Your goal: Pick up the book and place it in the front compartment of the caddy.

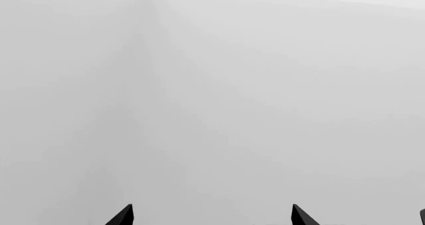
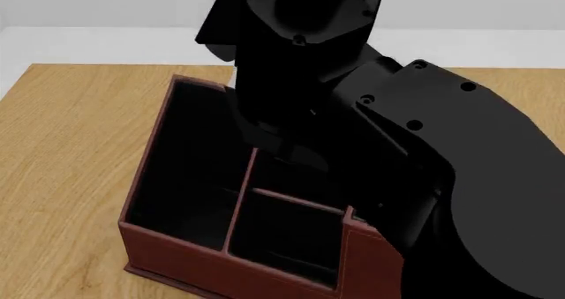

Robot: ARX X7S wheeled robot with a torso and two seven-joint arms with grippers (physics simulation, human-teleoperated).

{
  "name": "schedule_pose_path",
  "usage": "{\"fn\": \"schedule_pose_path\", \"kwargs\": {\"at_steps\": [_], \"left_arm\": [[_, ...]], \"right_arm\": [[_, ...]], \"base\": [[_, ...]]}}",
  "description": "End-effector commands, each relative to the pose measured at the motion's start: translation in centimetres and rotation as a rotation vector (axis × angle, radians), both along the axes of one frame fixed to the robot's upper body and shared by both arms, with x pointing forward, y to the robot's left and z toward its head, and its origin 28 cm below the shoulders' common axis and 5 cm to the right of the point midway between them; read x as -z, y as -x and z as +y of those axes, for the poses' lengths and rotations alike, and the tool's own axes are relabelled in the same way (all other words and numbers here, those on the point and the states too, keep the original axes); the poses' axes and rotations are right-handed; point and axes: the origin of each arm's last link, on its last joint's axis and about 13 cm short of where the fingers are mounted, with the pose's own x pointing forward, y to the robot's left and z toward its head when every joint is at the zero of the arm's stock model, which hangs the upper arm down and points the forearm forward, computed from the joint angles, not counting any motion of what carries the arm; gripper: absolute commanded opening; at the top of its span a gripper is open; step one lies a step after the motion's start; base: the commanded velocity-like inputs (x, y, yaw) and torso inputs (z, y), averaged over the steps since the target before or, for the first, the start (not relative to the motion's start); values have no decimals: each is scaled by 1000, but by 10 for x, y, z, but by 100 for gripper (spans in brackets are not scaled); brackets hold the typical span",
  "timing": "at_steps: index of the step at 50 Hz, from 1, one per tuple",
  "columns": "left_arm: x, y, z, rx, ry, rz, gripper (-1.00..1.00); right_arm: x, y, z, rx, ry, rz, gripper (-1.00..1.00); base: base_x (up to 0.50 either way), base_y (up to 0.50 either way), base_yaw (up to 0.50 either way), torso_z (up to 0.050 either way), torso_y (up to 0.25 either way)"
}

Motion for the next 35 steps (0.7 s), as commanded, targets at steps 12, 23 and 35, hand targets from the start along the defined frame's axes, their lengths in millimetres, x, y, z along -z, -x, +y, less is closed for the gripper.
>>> {"fn": "schedule_pose_path", "kwargs": {"at_steps": [12, 23, 35], "left_arm": [[1, -1, 0, -2, -3, 3, 100], [1, 0, 0, -4, -3, 5, 100], [1, 0, 1, -9, 2, 5, 100]], "right_arm": [[11, -6, -5, 12, 71, -22, -100], [20, -9, -7, 14, 78, -33, -100], [34, -14, -9, 2, 86, -38, -100]], "base": [[0, 0, 0, 1, 1], [0, 0, 0, 0, 2], [0, 0, 0, 0, 2]]}}
